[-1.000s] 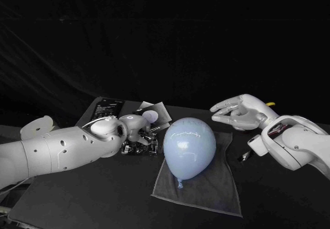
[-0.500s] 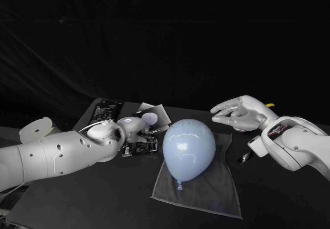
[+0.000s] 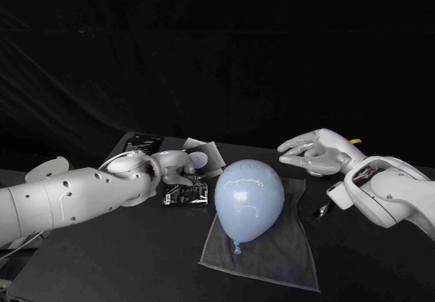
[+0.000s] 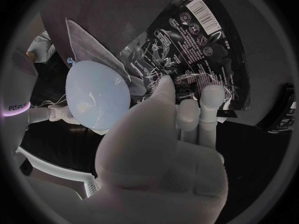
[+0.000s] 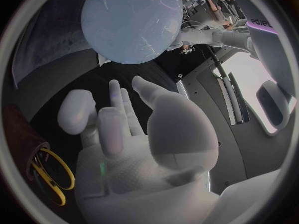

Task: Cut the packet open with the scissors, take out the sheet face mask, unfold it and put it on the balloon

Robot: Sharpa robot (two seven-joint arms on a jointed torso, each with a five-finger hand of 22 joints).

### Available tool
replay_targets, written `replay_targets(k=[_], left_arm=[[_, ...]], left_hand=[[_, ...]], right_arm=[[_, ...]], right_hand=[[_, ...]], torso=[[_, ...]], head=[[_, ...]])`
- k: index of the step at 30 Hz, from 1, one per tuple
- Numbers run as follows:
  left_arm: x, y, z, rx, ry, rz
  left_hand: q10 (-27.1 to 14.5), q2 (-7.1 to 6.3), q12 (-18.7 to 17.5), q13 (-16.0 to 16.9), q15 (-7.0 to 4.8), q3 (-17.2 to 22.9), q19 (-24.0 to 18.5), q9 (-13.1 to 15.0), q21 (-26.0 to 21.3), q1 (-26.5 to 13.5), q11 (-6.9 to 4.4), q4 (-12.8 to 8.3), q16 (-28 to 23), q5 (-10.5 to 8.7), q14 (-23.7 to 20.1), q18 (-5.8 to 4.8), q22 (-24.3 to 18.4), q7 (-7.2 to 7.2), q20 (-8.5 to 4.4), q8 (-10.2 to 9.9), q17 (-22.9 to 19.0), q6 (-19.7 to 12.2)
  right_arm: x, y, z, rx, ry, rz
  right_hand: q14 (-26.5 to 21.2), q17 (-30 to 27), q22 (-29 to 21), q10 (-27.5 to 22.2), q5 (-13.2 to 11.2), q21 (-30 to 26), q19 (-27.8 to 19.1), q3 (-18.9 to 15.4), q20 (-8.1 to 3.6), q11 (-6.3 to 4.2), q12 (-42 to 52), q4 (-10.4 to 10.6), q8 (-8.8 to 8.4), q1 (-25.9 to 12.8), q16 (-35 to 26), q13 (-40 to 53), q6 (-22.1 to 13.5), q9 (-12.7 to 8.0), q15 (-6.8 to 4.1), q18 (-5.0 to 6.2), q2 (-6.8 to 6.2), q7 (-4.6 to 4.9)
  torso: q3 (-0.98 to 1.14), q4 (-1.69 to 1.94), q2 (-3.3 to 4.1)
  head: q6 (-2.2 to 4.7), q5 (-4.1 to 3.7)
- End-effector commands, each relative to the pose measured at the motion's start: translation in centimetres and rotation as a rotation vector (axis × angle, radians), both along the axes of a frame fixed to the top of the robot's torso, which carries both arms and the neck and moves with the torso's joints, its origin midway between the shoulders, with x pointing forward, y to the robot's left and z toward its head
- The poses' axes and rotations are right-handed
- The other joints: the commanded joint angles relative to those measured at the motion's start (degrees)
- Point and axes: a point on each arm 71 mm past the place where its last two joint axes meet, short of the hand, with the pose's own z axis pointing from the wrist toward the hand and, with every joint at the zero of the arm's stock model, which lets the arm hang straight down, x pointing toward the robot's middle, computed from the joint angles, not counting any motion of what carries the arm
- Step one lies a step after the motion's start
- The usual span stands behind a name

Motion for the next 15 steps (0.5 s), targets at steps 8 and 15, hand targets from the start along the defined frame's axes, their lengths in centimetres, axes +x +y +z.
replay_targets(k=[8, 15], left_arm=[[0.5, -0.4, 2.7, -0.187, 0.206, -0.027], [0.9, -0.2, 3.8, -0.247, 0.228, -0.023]], left_hand=[[0.7, 0.53, -0.9, -0.4, -0.57, 1.1, 0.1, 0.0, -0.1, -0.7, 0.17, 0.0, -0.3, -0.12, 0.0, -0.92, 0.0, 0.07, -0.57, -0.8, -0.2, 0.2], [0.7, 0.89, -1.5, -0.6, -0.47, 1.7, 0.0, 0.0, -0.2, -0.9, 0.31, -0.1, -0.4, -0.12, -0.1, -0.89, -0.2, 0.18, -0.65, -1.1, -0.4, -0.2]], right_arm=[[0.1, 0.1, -0.2, 0.001, 0.019, 0.011], [0.1, 0.1, -0.1, 0.008, 0.008, 0.006]], right_hand=[[2.5, 0.1, 1.0, 0.5, -0.2, -0.1, -0.5, 0.0, 0.04, 0.04, 0.4, 0.4, 0.08, 0.0, 0.2, 0.1, -0.3, 0.1, 0.11, -0.66, 0.29, 0.12], [2.5, 0.2, 1.3, 0.5, -0.2, 0.5, -0.3, 0.1, 0.02, -0.03, 0.5, 0.6, 0.2, 0.0, 0.3, 0.1, -0.2, 0.1, 0.07, -0.75, 0.52, 0.03]], torso=[[0.05, -0.05, -0.02], [0.01, 0.0, 0.03]], head=[[0.4, -0.15], [1.02, -0.75]])
